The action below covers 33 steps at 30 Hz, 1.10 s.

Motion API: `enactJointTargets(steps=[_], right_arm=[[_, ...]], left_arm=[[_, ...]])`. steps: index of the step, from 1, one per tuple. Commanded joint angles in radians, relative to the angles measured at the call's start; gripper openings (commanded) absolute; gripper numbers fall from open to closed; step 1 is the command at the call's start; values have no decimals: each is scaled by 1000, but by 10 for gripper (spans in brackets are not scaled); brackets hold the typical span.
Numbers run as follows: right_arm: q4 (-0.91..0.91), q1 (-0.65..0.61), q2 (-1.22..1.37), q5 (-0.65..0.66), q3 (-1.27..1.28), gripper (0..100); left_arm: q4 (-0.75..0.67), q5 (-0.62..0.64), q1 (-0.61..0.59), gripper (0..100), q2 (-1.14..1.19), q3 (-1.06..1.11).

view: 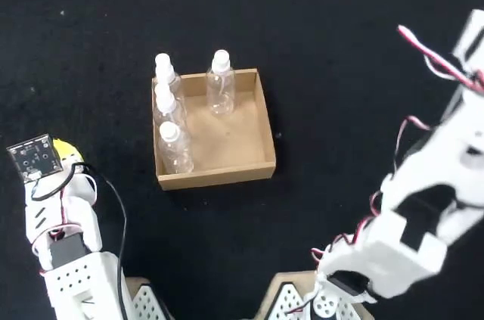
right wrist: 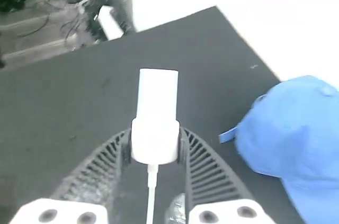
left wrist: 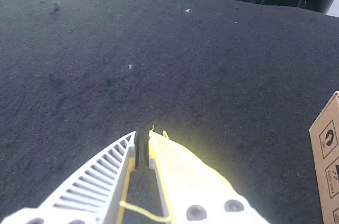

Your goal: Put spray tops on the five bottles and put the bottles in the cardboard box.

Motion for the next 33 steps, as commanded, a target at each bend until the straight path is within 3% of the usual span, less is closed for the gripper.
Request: enactJointTargets(steps=[1,10,13,20,25,29,33], right_arm=[[32,77,-171,20,61,10],[-21,158,-541,129,555,10],[-255,160,-664,129,791,10],[-990,242,-828,35,1445,10],[-1197,242,-875,25,1626,10],[-1379,242,-875,-106,1690,10],[-1517,207,-875,-138,1790,10]], left_arm=[[3,6,12,30,0,22],[3,6,12,30,0,22],[3,6,12,30,0,22],[31,6,12,30,-9,22],[31,6,12,30,-9,22],[31,6,12,30,-9,22],[31,6,12,30,-9,22]])
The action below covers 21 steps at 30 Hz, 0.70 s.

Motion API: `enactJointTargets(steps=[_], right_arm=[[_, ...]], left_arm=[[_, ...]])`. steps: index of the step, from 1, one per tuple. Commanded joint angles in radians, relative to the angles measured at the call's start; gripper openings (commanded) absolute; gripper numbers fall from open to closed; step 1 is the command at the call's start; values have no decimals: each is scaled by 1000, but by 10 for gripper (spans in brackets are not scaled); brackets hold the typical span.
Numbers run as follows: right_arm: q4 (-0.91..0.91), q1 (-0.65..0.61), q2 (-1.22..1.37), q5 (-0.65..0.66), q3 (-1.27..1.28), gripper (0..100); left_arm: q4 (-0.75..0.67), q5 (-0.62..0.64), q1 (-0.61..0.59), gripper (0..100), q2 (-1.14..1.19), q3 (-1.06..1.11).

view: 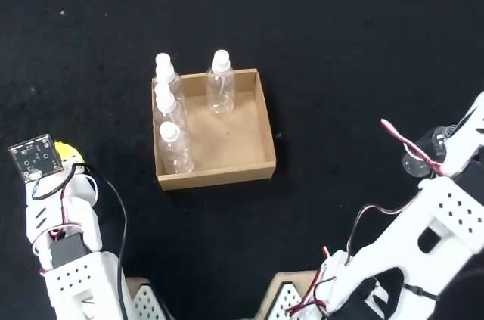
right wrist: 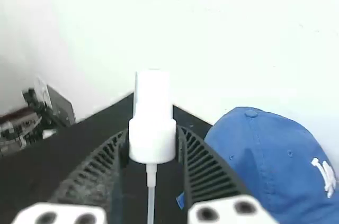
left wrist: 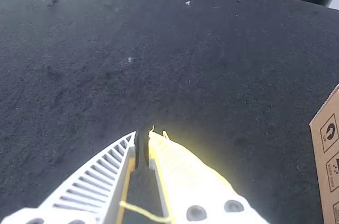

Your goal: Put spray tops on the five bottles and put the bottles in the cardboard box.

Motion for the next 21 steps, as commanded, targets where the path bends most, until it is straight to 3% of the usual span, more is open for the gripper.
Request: enactJointTargets(steps=[1,21], right_arm=[[-172,-26,-51,-31,74,10],[-407,-40,-51,-29,292,10]], left_arm=[[2,6,12,30,-9,22],[2,6,12,30,-9,22]])
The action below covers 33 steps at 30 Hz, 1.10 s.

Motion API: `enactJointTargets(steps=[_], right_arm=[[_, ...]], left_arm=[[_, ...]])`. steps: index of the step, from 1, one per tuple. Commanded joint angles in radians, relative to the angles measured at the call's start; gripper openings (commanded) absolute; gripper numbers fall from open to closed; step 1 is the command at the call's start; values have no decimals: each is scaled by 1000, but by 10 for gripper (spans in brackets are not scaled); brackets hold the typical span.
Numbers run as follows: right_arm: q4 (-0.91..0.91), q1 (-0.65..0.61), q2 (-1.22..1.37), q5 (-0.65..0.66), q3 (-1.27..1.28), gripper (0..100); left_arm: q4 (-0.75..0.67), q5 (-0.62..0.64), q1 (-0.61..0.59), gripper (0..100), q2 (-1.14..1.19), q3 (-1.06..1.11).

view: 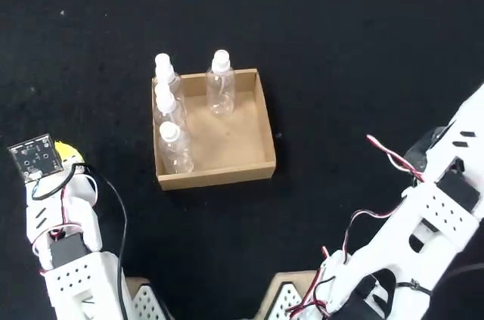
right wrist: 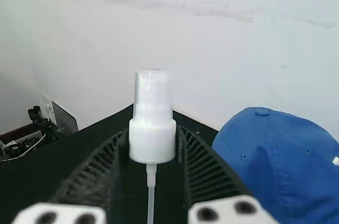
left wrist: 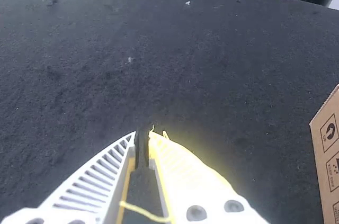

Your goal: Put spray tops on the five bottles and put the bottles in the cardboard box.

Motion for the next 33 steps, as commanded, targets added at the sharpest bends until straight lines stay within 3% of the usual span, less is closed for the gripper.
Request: enactJointTargets(steps=[1,10,19,33], right_arm=[[-38,-23,-51,-6,15,10],[-49,-23,-51,-8,94,11],[-410,-52,-51,-8,312,11],[-422,-49,-50,-12,389,11]], left_arm=[[2,6,12,30,-9,22],[2,6,12,30,-9,22],[2,6,12,30,-9,22],[3,5,12,30,-9,22]])
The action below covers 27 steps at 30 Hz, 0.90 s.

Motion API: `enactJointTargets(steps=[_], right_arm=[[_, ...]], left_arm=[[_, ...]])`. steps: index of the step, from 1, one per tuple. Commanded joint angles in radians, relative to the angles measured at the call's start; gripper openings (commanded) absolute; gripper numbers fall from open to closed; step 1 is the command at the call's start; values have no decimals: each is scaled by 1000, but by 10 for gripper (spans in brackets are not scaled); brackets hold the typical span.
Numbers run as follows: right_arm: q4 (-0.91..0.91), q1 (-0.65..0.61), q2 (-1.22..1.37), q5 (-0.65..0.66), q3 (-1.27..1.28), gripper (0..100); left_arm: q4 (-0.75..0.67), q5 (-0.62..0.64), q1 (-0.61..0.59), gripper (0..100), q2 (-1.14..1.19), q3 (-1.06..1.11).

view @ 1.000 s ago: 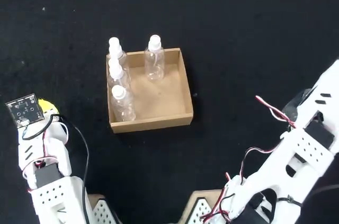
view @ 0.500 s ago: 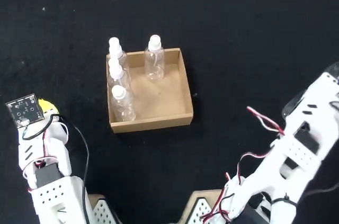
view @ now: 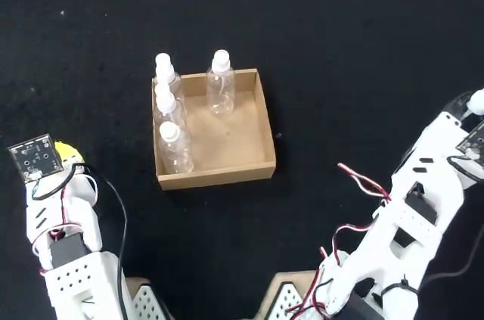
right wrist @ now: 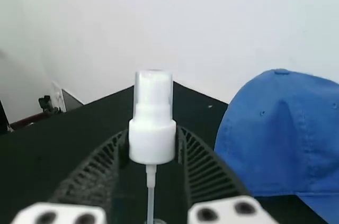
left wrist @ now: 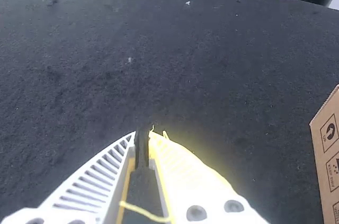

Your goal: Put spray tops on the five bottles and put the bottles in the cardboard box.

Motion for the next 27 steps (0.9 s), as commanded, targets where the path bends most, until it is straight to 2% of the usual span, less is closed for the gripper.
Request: enactJointTargets(steps=[1,9,23,27], right_arm=[[-35,-11,-50,-6,-5,11],[-132,-14,-45,-5,2,10],[-140,-9,59,0,2,15],[-135,-12,58,0,15,127]], left_arm=[[3,5,12,30,-9,22],[5,3,12,30,-9,22],[2,6,10,30,-9,22],[2,6,10,30,-9,22]])
